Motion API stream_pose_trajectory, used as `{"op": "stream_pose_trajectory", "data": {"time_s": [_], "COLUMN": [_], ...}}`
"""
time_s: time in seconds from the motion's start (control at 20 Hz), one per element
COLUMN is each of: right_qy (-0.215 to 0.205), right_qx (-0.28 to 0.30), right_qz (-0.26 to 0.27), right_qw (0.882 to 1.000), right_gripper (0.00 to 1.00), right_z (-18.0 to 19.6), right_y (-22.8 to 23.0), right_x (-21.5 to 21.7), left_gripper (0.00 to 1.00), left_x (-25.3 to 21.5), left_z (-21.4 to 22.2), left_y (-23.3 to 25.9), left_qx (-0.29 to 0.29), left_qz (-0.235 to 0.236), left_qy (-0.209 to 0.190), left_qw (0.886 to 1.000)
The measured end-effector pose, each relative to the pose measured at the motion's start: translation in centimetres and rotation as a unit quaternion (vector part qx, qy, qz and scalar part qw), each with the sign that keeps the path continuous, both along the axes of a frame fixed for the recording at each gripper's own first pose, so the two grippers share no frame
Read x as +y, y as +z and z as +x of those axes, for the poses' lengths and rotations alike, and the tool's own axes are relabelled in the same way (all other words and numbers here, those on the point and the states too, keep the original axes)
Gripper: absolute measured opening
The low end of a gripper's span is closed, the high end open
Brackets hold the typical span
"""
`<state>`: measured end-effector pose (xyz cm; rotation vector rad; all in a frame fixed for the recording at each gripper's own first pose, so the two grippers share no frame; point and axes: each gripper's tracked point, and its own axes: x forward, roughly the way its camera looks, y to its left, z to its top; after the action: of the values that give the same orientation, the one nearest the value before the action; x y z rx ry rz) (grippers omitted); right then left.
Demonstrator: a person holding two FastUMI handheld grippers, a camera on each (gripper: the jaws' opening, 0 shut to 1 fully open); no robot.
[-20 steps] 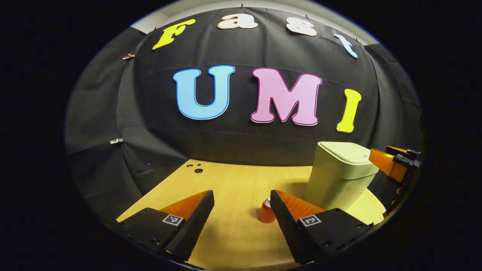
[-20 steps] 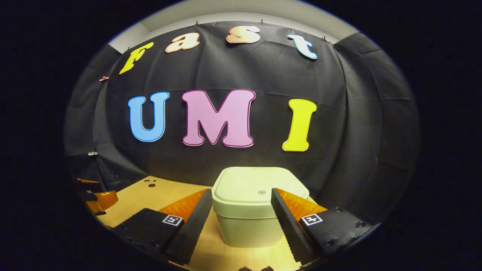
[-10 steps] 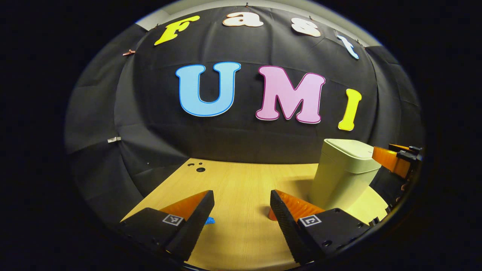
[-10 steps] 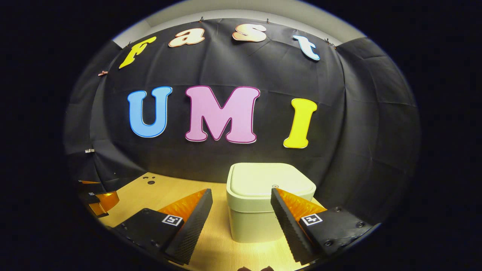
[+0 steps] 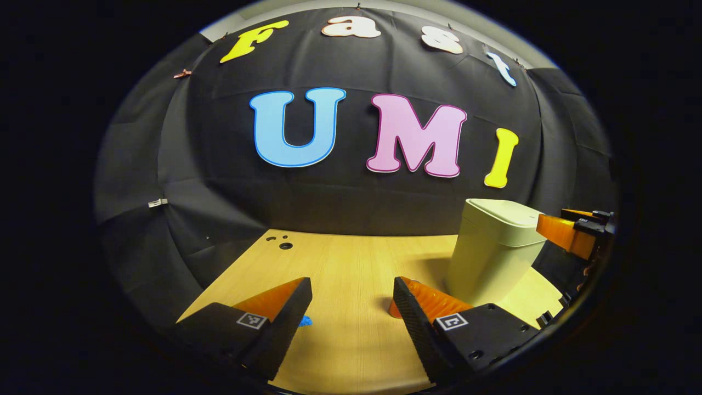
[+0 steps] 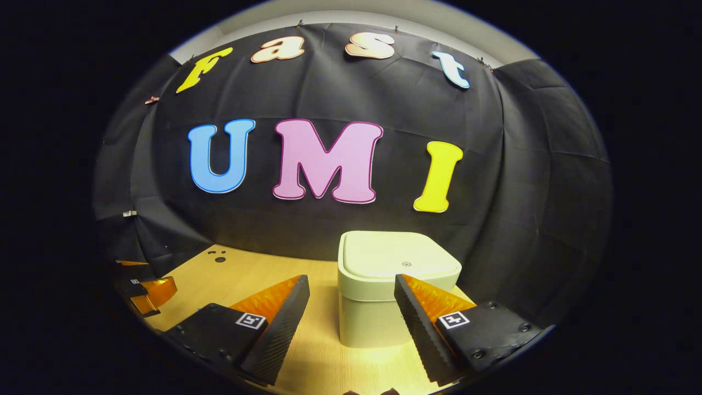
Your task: Press the lid of the desktop garbage bin to open it, pick up the crumpled paper on the desktop and throw it into the bin, then pick up the pop can on the desktop and drop it into the bin, and finally close the garbage bin lid.
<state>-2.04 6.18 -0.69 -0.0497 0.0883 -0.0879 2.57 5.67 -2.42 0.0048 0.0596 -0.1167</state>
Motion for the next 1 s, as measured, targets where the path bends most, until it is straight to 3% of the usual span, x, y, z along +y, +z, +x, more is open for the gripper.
{"op": "stream_pose_trajectory", "data": {"time_s": [0.25,0.3,0.55,0.7,0.85,0.9,1.0], "right_qy": [-0.008,-0.008,-0.009,-0.002,-0.006,-0.002,0.015], "right_qx": [0.009,0.007,0.0,0.002,0.004,0.001,0.004], "right_qz": [0.006,0.005,-0.01,-0.013,-0.019,-0.017,-0.012], "right_qw": [1.0,1.0,1.0,1.0,1.0,1.0,1.0], "right_gripper": [0.95,0.78,0.48,0.24,0.22,0.06,0.08], "right_z": [0.1,0.2,0.8,1.1,1.3,1.3,1.6], "right_y": [-0.4,-0.2,0.6,0.7,0.7,1.0,1.1], "right_x": [-0.1,-0.2,-0.1,0.4,0.0,0.2,0.6], "left_gripper": [0.96,0.96,0.96,0.96,0.96,0.96,0.96], "left_x": [0.2,0.3,0.1,-0.2,-0.5,-0.6,-0.8], "left_z": [0.1,0.1,0.4,0.6,0.8,0.8,1.0], "left_y": [0.1,0.1,0.1,0.0,0.2,0.2,0.2], "left_qx": [-0.001,-0.001,0.001,0.001,0.0,0.0,0.001], "left_qz": [0.002,0.002,0.006,0.01,0.014,0.015,0.017], "left_qy": [-0.003,-0.003,-0.007,-0.01,-0.014,-0.015,-0.016], "left_qw": [1.0,1.0,1.0,1.0,1.0,1.0,1.0]}}
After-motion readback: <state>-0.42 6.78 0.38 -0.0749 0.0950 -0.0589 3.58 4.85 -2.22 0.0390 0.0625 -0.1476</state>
